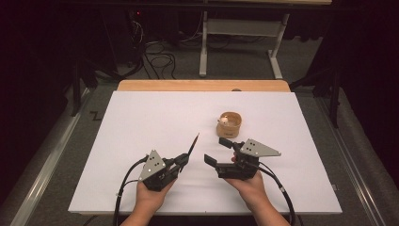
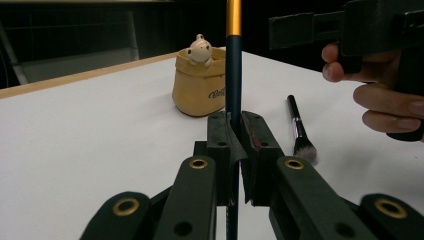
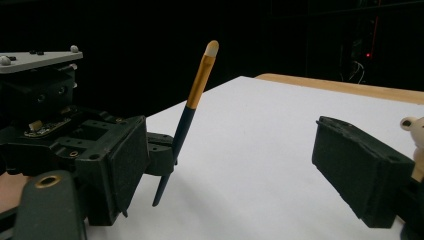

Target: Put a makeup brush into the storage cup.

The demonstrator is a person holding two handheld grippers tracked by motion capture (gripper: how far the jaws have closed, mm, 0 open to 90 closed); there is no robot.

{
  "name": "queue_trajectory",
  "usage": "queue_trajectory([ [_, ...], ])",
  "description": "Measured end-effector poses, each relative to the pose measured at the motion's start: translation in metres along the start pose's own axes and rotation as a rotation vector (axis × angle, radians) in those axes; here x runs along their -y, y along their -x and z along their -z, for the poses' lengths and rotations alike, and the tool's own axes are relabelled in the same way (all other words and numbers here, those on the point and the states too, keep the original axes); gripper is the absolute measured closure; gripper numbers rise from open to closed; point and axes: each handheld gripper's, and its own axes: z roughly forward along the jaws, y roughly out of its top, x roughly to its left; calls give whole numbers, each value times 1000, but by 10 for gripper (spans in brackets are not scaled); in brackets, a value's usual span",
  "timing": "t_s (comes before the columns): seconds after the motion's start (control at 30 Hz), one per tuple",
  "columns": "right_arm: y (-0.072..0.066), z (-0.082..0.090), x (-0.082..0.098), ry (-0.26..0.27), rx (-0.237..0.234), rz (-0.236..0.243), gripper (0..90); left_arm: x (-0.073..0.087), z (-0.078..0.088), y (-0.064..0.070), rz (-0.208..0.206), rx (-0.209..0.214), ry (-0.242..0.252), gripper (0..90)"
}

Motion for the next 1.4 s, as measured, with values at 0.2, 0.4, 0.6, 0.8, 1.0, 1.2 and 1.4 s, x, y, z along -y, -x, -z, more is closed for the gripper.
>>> queue_trajectory([
  [0.2, -1, -3, 3, -6, -9, -4, 171, 0, 1, 1, 3, 7, 5, 840],
  [0.4, 0, -4, 4, -1, -15, -30, 184, 0, 0, 3, 4, 13, 6, 840],
  [0.6, 0, -4, 5, 2, -28, -58, 212, 0, 0, 4, 13, 22, 11, 840],
  [0.8, 2, -3, 6, 12, -36, -89, 251, 1, 0, 4, 15, 22, 11, 840],
  [1.0, 2, -5, 6, 16, -50, -117, 264, 2, -1, 7, 11, 32, 7, 840],
  [1.2, 1, -5, 6, 18, -54, -128, 308, 3, -4, 11, 7, 46, -1, 840],
  [1.4, 1, -5, 6, 28, -63, -131, 386, 3, -6, 13, 6, 55, -9, 840],
])
